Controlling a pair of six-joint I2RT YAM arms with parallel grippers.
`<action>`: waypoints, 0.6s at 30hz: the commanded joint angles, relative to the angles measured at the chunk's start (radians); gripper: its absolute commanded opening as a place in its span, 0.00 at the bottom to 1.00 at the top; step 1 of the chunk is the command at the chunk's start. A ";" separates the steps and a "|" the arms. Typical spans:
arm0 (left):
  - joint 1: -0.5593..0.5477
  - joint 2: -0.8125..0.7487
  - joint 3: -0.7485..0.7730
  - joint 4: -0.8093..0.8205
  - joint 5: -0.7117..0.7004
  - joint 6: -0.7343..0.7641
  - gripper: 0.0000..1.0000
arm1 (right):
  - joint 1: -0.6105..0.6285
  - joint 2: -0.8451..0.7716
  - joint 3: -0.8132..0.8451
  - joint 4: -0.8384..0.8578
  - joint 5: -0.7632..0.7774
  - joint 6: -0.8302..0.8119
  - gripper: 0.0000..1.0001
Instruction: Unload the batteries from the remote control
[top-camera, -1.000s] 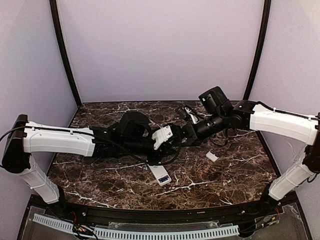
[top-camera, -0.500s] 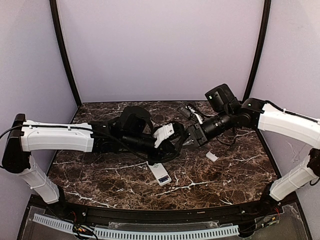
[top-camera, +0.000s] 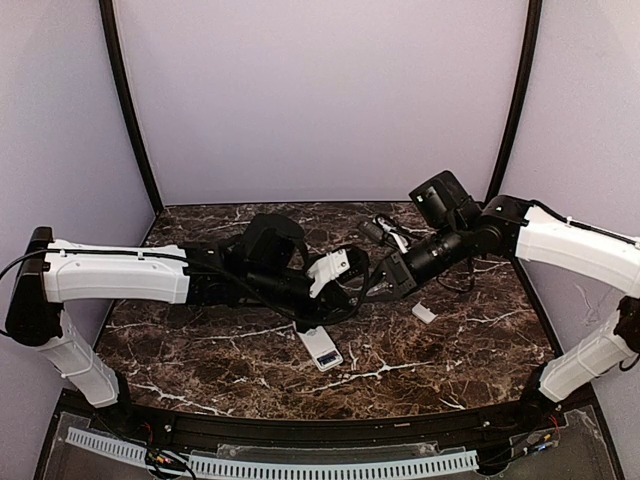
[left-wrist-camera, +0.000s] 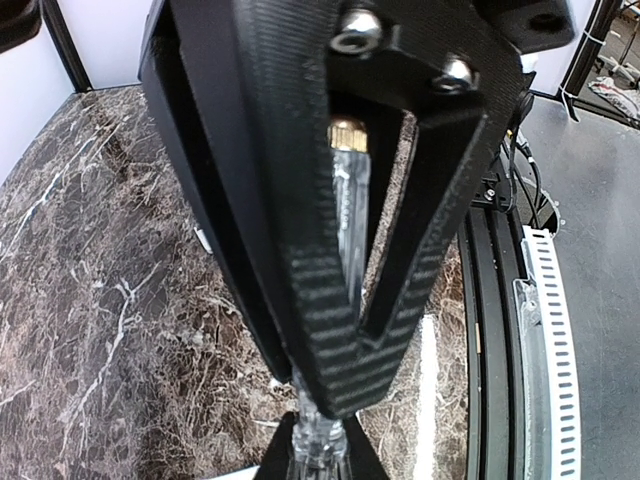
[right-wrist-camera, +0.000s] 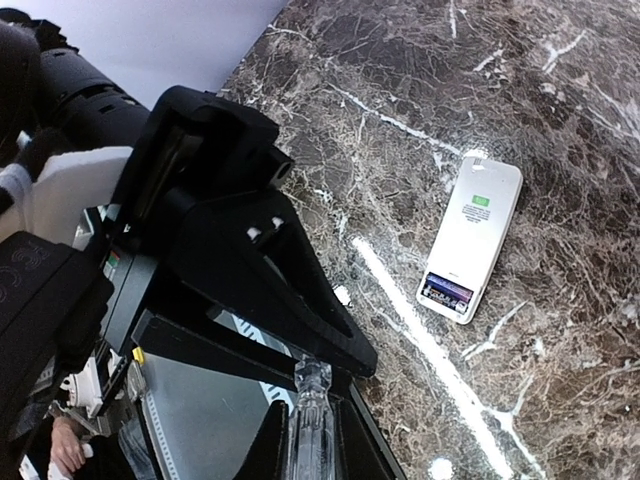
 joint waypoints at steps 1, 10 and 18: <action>0.006 0.007 0.027 -0.027 -0.011 -0.003 0.00 | 0.008 0.019 0.033 0.009 0.005 -0.002 0.05; 0.006 0.005 0.018 -0.025 -0.040 0.002 0.06 | 0.008 0.030 0.027 0.016 0.018 -0.001 0.00; 0.006 -0.054 -0.056 0.018 -0.066 0.006 0.53 | 0.008 0.033 0.032 -0.037 0.106 -0.003 0.00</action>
